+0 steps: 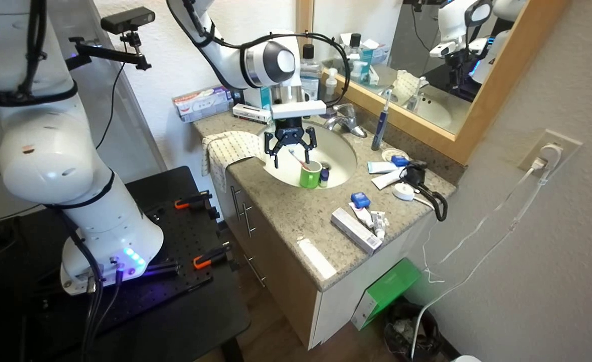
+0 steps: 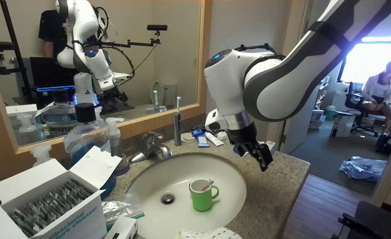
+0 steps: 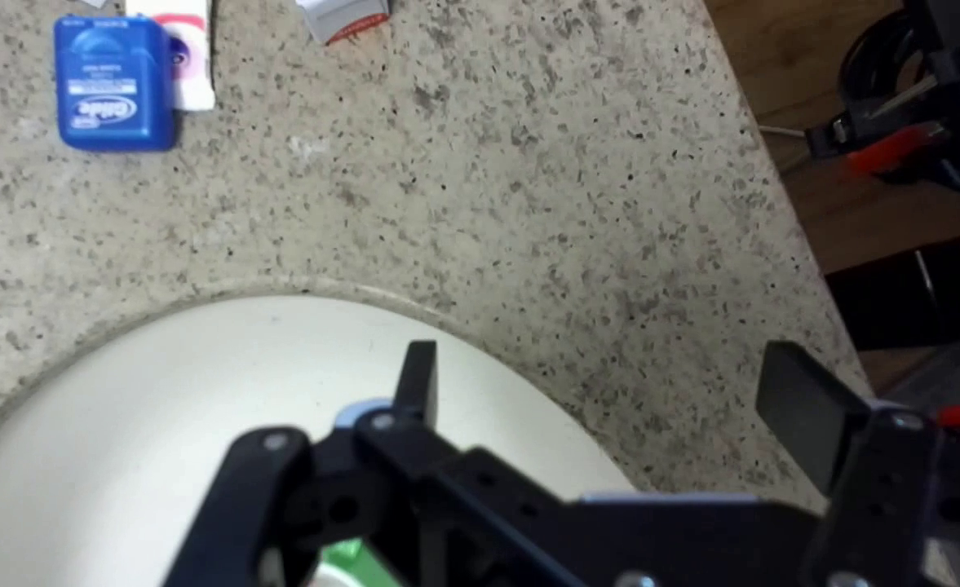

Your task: Put the mug in the sink

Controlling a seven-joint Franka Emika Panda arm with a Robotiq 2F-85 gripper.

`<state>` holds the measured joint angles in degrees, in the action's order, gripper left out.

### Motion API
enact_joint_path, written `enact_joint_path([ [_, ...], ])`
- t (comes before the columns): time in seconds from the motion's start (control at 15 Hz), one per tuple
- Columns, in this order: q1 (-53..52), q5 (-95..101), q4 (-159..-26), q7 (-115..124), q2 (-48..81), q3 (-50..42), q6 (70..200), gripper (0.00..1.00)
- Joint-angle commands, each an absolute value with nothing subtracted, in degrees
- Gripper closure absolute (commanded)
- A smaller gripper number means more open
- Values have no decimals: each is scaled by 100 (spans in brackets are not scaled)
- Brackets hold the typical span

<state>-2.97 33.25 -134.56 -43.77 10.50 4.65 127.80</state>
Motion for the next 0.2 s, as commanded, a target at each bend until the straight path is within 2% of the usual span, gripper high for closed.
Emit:
enact_joint_path([
  [0.0,-304,3314,-13445,-4385,1048,462,12766,0],
  [0.13,-298,3313,-13406,-4385,1109,460,12767,0],
])
